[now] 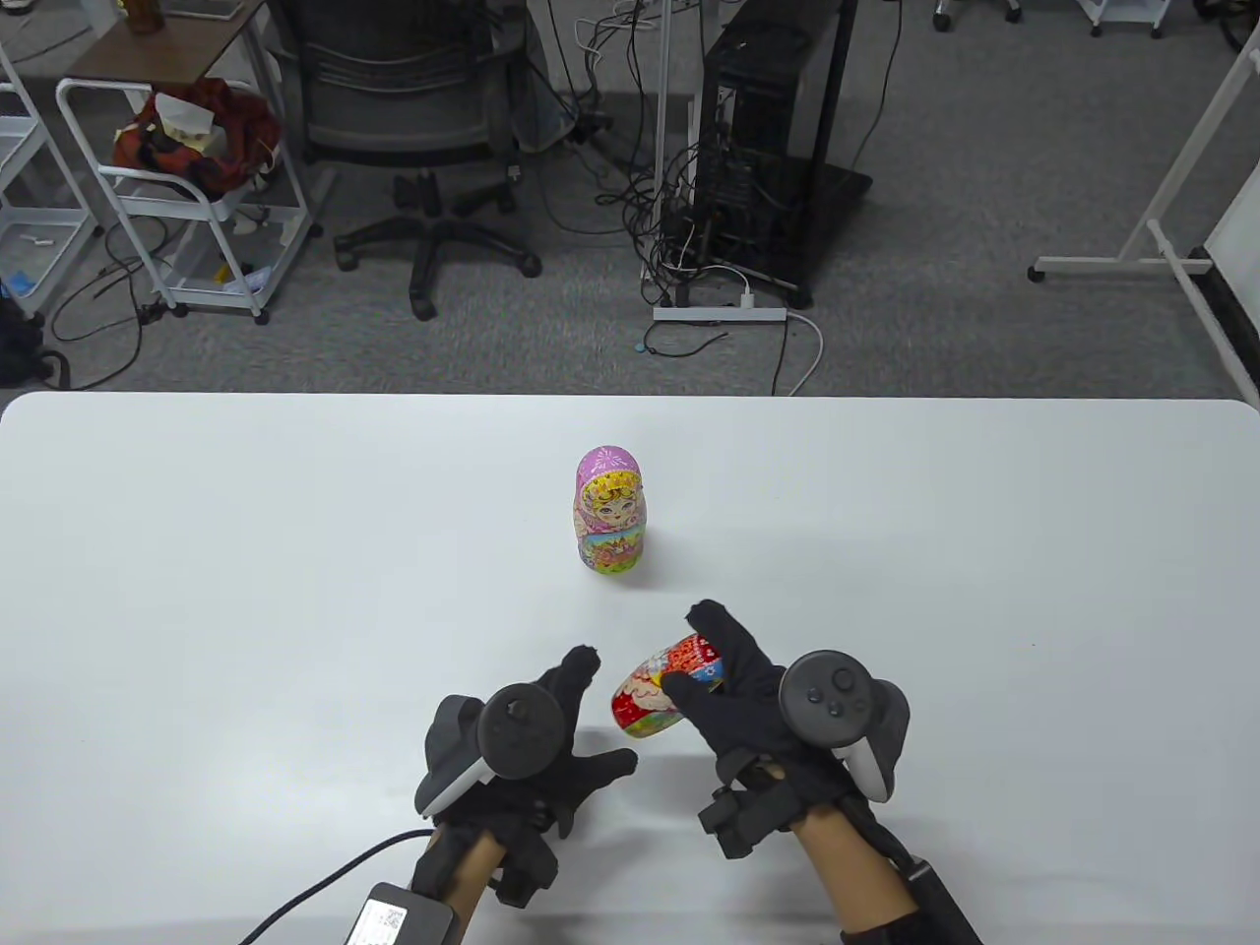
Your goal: Nest individual Russian dolls into a nested set
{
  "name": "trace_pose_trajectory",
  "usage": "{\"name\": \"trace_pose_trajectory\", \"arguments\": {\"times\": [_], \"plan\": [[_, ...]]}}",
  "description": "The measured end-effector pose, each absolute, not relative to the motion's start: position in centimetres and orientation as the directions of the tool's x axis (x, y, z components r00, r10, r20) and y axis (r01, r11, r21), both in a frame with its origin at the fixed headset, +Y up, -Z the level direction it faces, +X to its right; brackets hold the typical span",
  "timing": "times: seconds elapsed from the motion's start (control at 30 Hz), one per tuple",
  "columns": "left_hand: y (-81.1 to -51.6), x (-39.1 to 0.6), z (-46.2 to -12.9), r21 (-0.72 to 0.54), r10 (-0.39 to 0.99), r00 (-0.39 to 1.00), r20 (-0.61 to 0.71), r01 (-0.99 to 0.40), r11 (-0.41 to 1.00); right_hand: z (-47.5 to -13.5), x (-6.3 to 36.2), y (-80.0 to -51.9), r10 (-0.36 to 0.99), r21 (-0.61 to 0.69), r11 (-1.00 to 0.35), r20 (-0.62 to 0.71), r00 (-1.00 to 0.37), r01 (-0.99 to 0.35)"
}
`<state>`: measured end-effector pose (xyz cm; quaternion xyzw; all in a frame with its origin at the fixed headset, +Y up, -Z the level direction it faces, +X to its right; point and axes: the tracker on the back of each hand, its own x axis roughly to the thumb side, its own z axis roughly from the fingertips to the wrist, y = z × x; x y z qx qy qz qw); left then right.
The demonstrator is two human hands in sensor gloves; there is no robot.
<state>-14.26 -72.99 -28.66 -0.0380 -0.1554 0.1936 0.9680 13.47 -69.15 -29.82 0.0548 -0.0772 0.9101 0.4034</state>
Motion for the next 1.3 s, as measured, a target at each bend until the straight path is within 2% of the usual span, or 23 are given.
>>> {"name": "trace_pose_trajectory", "arguments": {"times": [0.13, 0.17, 0.27, 0.33, 0.5, 0.63, 0.9, 1.0, 1.03, 1.13, 1.2, 1.3], "plan": [[-73.7, -15.5, -29.1, -0.074, 0.238, 0.937, 0.255, -0.226, 0.971, -30.5, 16.6, -69.3, 0.555, -0.205, -0.815, -0.004, -0.832, -0.542], [-73.8, -15.7, -29.2, -0.067, 0.196, 0.951, 0.239, -0.185, 0.98, -30.8, 17.7, -69.5, 0.495, -0.212, -0.857, -0.083, -0.865, -0.47], [-73.8, -16.0, -29.3, -0.026, 0.109, 0.971, 0.211, -0.106, 0.994, -31.1, 19.5, -70.0, 0.399, -0.234, -0.906, -0.202, -0.894, -0.352], [-73.6, -16.2, -29.3, 0.003, 0.066, 0.979, 0.191, -0.068, 0.998, -31.3, 20.9, -70.5, 0.288, -0.219, -0.949, -0.314, -0.905, -0.226], [-73.6, -16.2, -29.3, -0.008, 0.088, 0.98, 0.177, -0.088, 0.996, -31.7, 22.9, -71.9, 0.235, -0.19, -0.967, -0.415, -0.879, -0.168], [-73.6, -16.2, -29.3, -0.016, 0.089, 0.98, 0.177, -0.088, 0.996, -31.8, 23.5, -72.8, 0.234, -0.184, -0.968, -0.443, -0.865, -0.168], [-73.4, -16.6, -29.3, 0.002, 0.113, 0.981, 0.157, -0.114, 0.993, -31.7, 23.1, -72.5, 0.212, -0.134, -0.976, -0.426, -0.88, -0.17], [-73.4, -16.7, -29.3, -0.009, 0.12, 0.982, 0.143, -0.12, 0.993, -31.5, 21.2, -71.0, 0.212, -0.201, -0.968, -0.357, -0.91, -0.147], [-73.5, -16.8, -29.4, -0.029, 0.128, 0.984, 0.122, -0.125, 0.992, -31.2, 19.4, -70.0, 0.201, -0.283, -0.952, -0.299, -0.933, -0.115], [-74.1, -17.0, -29.7, -0.115, 0.14, 0.986, 0.089, -0.129, 0.985, -31.3, 15.1, -69.0, 0.079, -0.34, -0.94, -0.162, -0.984, -0.019], [-74.3, -17.2, -29.9, -0.114, 0.138, 0.987, 0.087, -0.127, 0.985, -32.4, 11.8, -69.1, 0.104, -0.315, -0.946, -0.06, -0.993, -0.08], [-74.1, -17.2, -29.9, -0.105, 0.125, 0.988, 0.09, -0.115, 0.988, -35.3, 7.7, -68.7, 0.099, -0.238, -0.968, -0.053, -0.994, -0.084]]}}
